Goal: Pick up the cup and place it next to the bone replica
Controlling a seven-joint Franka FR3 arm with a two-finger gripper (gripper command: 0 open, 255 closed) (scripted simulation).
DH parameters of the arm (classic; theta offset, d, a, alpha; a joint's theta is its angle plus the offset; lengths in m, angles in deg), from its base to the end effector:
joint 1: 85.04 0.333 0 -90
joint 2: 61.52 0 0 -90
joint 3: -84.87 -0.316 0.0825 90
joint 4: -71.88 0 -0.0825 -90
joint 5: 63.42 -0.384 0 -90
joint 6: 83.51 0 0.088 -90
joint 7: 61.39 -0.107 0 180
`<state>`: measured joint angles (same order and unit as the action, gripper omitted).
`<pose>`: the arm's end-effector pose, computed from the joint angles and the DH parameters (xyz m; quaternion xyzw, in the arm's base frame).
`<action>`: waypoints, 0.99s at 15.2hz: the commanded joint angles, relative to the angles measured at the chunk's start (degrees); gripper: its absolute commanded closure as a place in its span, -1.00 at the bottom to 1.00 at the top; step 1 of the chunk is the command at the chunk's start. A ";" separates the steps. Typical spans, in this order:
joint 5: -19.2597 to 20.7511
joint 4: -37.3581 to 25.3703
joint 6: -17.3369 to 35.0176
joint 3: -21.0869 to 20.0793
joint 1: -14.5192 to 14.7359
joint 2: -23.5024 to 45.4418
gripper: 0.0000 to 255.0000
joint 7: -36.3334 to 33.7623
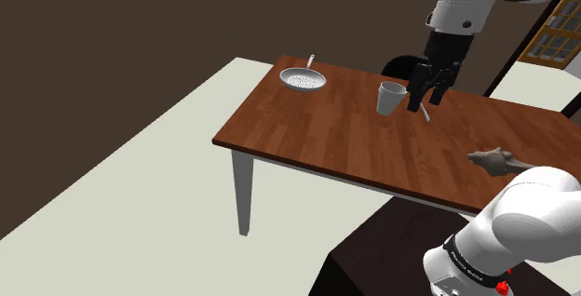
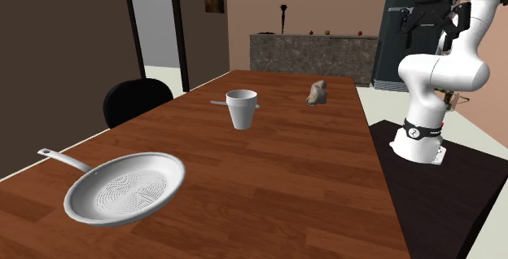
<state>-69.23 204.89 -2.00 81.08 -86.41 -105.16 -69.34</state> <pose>0.2969 0.0308 0.5868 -0.9957 0.0548 0.0711 0.0221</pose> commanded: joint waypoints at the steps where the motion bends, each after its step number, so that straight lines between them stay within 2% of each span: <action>1: 0.00 0.00 0.00 0.00 0.00 0.00 -1.00 0.00; 8: 5.42 0.27 8.34 5.79 -2.77 7.48 -1.00 7.39; 15: 8.97 -2.87 16.33 11.29 -5.08 17.56 -1.00 14.13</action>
<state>-60.72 202.57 13.09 91.58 -91.17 -89.18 -56.24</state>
